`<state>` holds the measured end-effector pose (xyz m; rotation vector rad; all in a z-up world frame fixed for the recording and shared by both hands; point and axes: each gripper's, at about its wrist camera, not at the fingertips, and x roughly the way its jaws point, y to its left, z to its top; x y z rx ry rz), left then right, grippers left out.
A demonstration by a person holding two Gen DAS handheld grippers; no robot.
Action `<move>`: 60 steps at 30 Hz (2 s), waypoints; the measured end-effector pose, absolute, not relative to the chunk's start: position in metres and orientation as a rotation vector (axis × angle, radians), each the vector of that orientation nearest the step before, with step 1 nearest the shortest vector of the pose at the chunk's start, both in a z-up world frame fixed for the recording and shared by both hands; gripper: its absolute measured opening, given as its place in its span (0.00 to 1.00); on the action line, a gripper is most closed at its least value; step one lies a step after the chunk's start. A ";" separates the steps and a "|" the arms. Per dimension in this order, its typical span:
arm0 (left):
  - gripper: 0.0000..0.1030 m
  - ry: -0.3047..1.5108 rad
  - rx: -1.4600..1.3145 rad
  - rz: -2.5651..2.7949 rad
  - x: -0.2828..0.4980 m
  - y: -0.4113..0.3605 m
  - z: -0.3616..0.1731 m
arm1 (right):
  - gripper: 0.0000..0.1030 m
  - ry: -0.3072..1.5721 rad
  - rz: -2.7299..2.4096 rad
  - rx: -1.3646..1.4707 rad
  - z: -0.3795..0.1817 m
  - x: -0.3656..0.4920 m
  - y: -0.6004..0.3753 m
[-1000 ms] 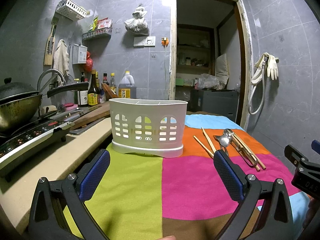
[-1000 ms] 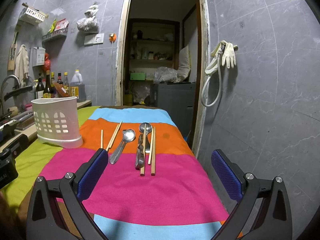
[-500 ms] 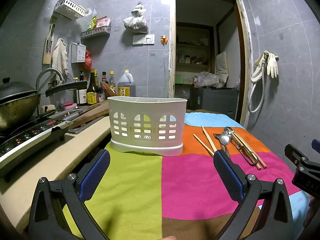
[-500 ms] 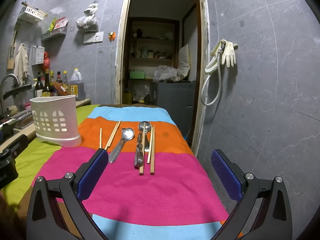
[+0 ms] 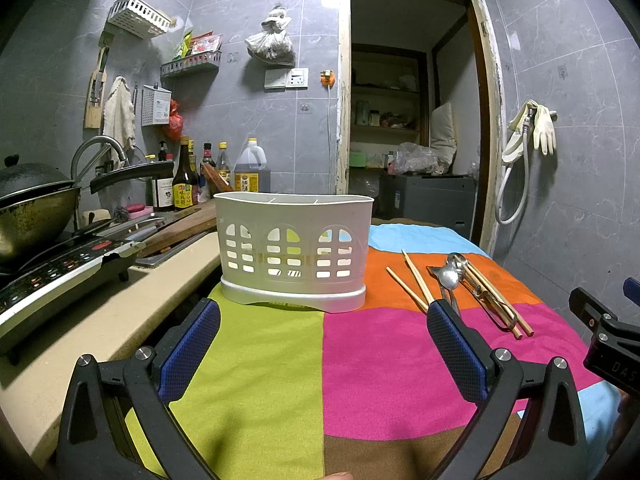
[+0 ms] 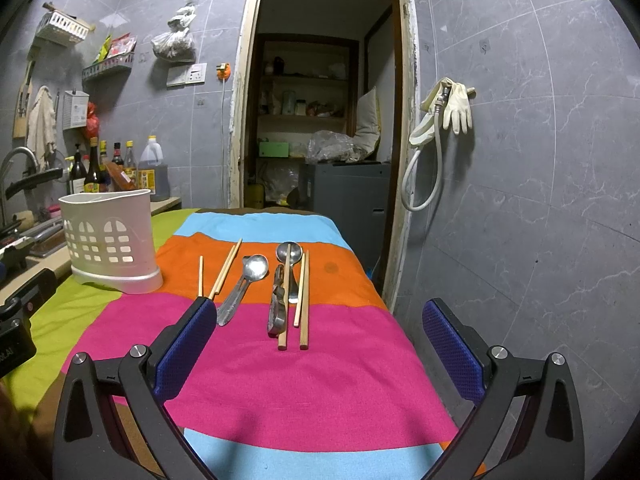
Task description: Organize utensils
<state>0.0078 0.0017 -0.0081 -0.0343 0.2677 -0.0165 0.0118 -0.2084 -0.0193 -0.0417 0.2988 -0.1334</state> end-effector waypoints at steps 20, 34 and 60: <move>0.99 0.274 -0.031 -0.018 0.010 -0.001 -0.010 | 1.00 0.302 -0.133 -0.041 -0.018 0.012 -0.208; 0.99 0.309 -0.057 -0.055 0.020 0.004 -0.006 | 1.00 0.295 -0.053 -0.003 -0.027 0.015 -0.213; 0.95 0.491 0.071 -0.305 0.142 -0.061 0.015 | 0.84 0.576 0.086 0.061 0.000 0.171 -0.287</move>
